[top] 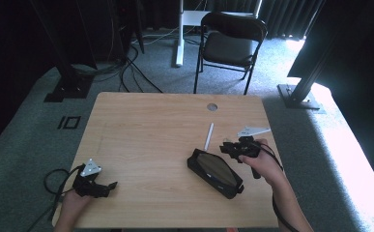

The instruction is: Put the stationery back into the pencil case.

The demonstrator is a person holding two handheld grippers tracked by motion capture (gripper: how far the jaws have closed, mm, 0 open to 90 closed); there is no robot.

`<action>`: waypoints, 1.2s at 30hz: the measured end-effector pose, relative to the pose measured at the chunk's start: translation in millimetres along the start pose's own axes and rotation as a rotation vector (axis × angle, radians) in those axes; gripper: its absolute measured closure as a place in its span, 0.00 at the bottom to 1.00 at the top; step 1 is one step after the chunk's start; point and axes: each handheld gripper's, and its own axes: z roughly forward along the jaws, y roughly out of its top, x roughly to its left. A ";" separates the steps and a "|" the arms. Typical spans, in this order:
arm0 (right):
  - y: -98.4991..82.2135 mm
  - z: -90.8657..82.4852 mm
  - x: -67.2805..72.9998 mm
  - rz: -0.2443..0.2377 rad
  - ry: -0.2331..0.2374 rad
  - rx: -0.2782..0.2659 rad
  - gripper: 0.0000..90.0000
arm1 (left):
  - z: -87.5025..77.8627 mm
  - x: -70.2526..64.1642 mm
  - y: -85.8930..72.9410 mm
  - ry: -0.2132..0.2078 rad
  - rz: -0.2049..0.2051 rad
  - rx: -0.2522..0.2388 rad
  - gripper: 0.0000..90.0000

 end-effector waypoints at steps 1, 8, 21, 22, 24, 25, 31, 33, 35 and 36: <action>-0.7 1.1 -4.4 0.013 -0.007 -0.003 0.80 | 0.0 0.0 0.0 0.000 0.000 0.000 0.02; -6.0 11.1 -33.7 0.060 -0.077 0.002 0.80 | 0.0 0.0 0.0 0.000 -0.001 0.000 0.02; -16.7 28.6 -71.1 0.104 -0.188 0.039 0.68 | 0.0 0.0 0.0 0.000 0.000 0.000 0.02; -17.6 29.8 -73.3 0.106 -0.195 0.040 0.68 | 0.0 0.0 0.0 0.000 0.000 0.000 0.02; -19.4 32.7 -77.2 0.110 -0.203 0.053 0.66 | 0.0 0.0 0.0 0.000 0.000 0.000 0.02; -20.4 34.4 -79.3 0.113 -0.205 0.055 0.66 | 0.0 0.0 0.0 0.000 0.000 0.000 0.02; -26.6 45.9 -88.6 0.130 -0.209 0.077 0.61 | 0.0 0.0 0.0 0.000 0.000 0.000 0.02; -27.3 47.8 -89.5 0.130 -0.205 0.078 0.61 | 0.0 0.0 0.0 0.000 0.000 -0.001 0.02; -28.4 52.9 -91.4 0.132 -0.198 0.082 0.59 | 0.0 0.0 0.0 0.000 0.000 0.000 0.02; -28.4 54.7 -91.9 0.129 -0.198 0.083 0.58 | 0.0 0.0 0.0 0.000 0.000 0.000 0.02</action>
